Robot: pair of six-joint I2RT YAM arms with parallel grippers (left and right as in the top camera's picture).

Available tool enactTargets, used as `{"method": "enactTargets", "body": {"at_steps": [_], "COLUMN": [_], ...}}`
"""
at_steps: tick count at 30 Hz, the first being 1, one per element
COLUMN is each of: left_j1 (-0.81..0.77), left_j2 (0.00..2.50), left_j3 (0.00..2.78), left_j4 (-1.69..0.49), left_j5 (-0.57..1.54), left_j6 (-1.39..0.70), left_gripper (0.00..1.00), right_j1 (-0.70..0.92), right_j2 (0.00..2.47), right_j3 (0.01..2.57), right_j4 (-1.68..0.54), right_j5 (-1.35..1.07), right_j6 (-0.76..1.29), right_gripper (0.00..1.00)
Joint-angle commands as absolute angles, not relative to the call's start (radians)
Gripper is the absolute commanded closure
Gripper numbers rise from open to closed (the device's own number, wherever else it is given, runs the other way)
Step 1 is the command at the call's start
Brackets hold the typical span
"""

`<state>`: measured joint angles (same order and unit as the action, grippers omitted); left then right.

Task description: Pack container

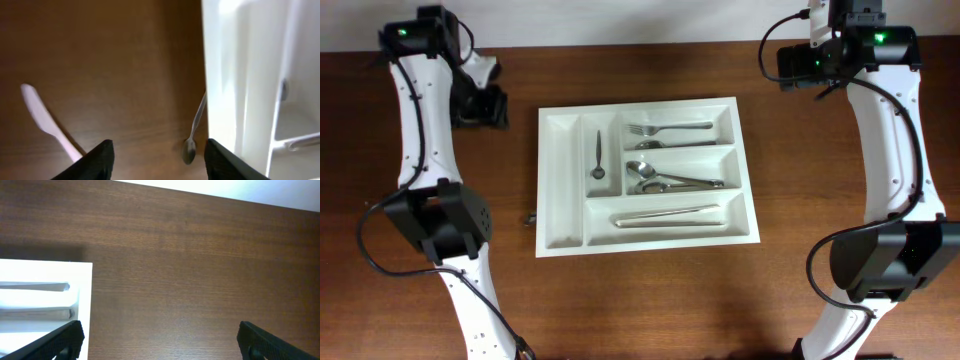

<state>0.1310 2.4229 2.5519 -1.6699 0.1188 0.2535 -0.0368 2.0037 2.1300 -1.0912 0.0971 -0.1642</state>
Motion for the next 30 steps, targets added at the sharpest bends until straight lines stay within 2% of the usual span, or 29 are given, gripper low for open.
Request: {"method": "enactTargets", "body": {"at_steps": [1, 12, 30], "left_j1": [0.134, 0.071, 0.01], "left_j2": [2.395, 2.395, 2.395], "left_j3": [2.431, 2.18, 2.112], "left_j4": [-1.639, -1.502, -1.432], "left_j5": [0.112, 0.157, 0.248], "left_j6": [0.291, 0.32, 0.323], "left_gripper": [0.43, 0.49, 0.49], "right_j1": [-0.038, -0.038, -0.038], "right_j2": [1.995, 1.995, 1.995], "right_j3": [2.147, 2.147, 2.147], "right_j4": [-1.088, -1.088, -1.088], "right_j5": [0.105, 0.105, 0.105], "right_j6": [-0.159, -0.159, -0.159], "right_gripper": [0.01, 0.01, 0.01]}}
